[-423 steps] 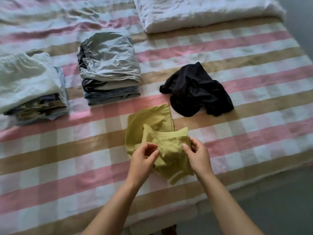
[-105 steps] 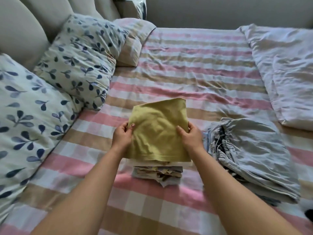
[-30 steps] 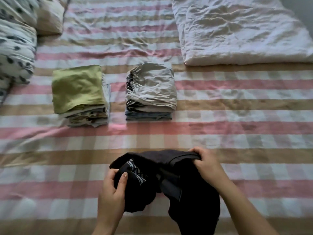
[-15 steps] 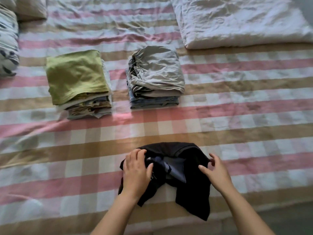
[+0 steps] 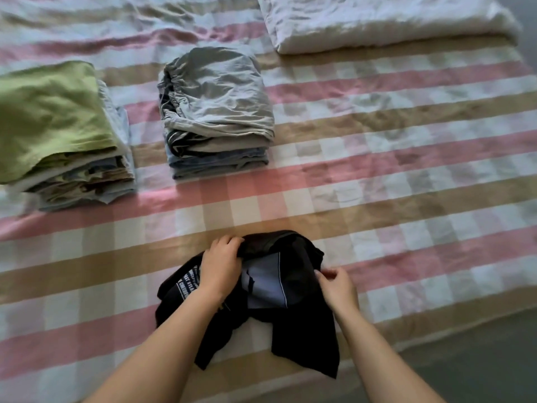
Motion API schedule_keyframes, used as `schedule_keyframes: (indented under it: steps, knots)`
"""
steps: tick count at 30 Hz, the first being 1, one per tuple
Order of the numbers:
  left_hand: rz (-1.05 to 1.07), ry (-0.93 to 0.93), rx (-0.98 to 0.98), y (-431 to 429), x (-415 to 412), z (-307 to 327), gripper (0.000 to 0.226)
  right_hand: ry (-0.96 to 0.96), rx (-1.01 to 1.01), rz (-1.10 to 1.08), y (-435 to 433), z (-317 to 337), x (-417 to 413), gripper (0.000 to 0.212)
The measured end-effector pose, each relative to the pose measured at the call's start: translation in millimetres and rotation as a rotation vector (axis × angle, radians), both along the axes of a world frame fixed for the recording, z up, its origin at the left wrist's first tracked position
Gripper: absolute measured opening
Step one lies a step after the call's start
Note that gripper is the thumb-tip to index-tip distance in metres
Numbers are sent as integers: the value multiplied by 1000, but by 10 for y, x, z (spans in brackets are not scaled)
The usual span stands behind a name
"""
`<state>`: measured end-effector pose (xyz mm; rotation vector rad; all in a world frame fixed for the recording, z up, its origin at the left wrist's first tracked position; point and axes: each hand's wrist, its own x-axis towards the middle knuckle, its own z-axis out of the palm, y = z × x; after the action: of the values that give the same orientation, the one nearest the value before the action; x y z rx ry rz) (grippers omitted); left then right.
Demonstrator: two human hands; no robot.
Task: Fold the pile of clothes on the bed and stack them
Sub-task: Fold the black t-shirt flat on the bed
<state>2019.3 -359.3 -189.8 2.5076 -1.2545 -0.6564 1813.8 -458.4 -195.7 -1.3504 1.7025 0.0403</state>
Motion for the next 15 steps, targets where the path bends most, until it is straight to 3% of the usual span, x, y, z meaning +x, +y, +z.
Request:
schedule_keyframes:
  steps: [3, 6, 10, 15]
  knots:
    - [145, 120, -130, 35, 48, 58, 18, -2, 40, 67, 30, -9, -6, 19]
    - [290, 209, -222, 153, 125, 181, 8, -71, -87, 31, 53, 126, -27, 12]
    - [399, 232, -376, 339, 194, 586, 15, -224, -278, -58, 4, 584, -101, 13]
    - [490, 210, -587, 639, 129, 1528, 22, -458, -481, 69, -56, 1598, -49, 10]
